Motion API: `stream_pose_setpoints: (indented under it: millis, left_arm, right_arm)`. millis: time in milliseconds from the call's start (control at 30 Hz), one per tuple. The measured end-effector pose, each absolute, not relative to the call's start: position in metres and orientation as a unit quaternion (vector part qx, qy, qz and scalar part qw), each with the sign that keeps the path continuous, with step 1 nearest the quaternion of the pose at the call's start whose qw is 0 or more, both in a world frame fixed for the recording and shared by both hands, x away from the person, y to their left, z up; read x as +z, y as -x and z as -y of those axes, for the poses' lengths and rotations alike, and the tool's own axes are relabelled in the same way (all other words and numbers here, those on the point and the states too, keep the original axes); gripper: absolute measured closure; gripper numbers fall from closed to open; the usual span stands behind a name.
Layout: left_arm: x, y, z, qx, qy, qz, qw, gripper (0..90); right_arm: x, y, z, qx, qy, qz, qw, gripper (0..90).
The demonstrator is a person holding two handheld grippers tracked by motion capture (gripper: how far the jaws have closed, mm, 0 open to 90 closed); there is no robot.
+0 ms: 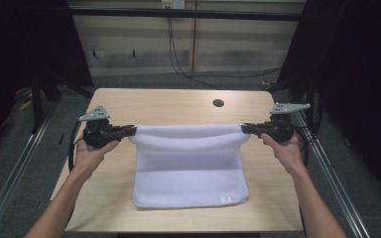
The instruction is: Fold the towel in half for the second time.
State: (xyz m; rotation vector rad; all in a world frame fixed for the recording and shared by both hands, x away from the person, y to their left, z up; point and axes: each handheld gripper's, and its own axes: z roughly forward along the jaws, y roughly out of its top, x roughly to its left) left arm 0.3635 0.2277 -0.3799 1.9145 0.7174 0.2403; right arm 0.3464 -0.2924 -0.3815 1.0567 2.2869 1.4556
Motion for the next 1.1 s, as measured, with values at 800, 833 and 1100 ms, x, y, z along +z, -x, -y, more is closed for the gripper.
stream_pose_setpoints:
  millis: [800, 833, 1100]
  left_arm:
    - [-0.464, -0.267, -0.24, -0.001, -0.827, -0.297, 0.477, 79.5]
    - [-0.465, -0.265, -0.241, -0.005, -0.828, -0.298, 0.475, 78.7]
    - [-0.475, -0.247, -0.24, -0.033, -0.848, -0.281, 0.449, 72.9]
  right_arm:
    - [-0.455, -0.238, 0.293, 0.447, -0.336, -0.828, 0.044, 82.4]
    - [-0.458, -0.234, 0.293, 0.441, -0.336, -0.832, 0.042, 82.0]
    - [-0.477, -0.21, 0.295, 0.418, -0.354, -0.836, 0.012, 78.2]
